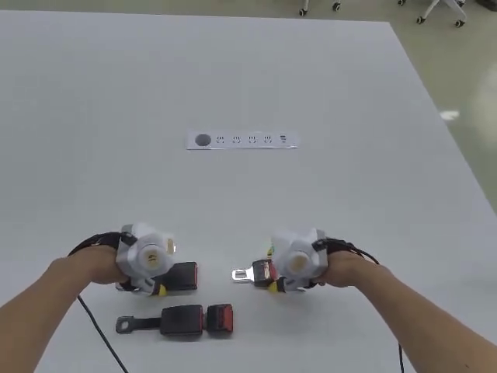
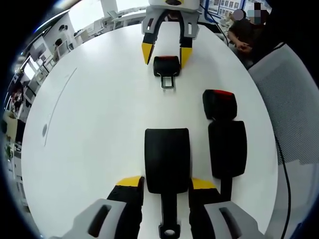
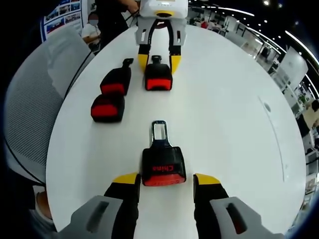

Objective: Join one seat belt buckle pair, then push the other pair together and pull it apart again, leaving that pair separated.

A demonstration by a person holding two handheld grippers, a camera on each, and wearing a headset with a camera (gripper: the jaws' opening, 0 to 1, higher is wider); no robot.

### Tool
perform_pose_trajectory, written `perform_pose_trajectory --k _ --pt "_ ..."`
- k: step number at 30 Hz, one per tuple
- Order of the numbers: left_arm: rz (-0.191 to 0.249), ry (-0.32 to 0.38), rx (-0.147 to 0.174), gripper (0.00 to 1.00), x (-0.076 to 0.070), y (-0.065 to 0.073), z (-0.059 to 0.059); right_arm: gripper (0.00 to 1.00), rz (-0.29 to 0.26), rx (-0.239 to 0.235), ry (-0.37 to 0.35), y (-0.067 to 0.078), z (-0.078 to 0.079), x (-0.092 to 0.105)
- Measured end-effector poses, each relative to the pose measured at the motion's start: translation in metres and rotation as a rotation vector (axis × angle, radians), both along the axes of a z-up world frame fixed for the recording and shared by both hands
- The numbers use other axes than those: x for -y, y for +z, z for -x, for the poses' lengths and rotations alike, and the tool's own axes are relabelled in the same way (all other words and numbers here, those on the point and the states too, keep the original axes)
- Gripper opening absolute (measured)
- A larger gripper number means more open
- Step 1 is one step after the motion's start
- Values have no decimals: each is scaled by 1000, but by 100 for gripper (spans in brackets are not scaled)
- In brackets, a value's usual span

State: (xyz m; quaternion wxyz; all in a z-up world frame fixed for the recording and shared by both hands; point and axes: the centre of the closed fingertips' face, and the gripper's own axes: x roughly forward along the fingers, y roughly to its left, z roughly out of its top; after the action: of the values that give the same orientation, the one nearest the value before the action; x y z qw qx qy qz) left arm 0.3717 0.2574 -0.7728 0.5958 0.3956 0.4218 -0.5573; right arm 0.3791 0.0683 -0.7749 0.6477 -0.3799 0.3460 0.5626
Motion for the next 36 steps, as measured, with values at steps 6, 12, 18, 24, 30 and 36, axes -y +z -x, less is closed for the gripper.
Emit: perform_pose_trajectory --k 6,12,18,24,30,36 --pt "-16 10 7 39 -13 3 5 44 21 12 11 -1 3 10" --pt "56 110 6 43 -25 8 7 47 8 23 1 6 7 17" --pt "98 171 19 46 -36 15 10 51 -18 30 -23 12 11 20" --pt "159 251 22 48 -49 13 12 56 -53 30 -69 13 21 27" --pt "268 369 25 54 -52 21 21 57 -98 40 -133 15 30 31" --pt "408 468 72 61 -54 25 27 60 -180 49 -223 21 40 30"
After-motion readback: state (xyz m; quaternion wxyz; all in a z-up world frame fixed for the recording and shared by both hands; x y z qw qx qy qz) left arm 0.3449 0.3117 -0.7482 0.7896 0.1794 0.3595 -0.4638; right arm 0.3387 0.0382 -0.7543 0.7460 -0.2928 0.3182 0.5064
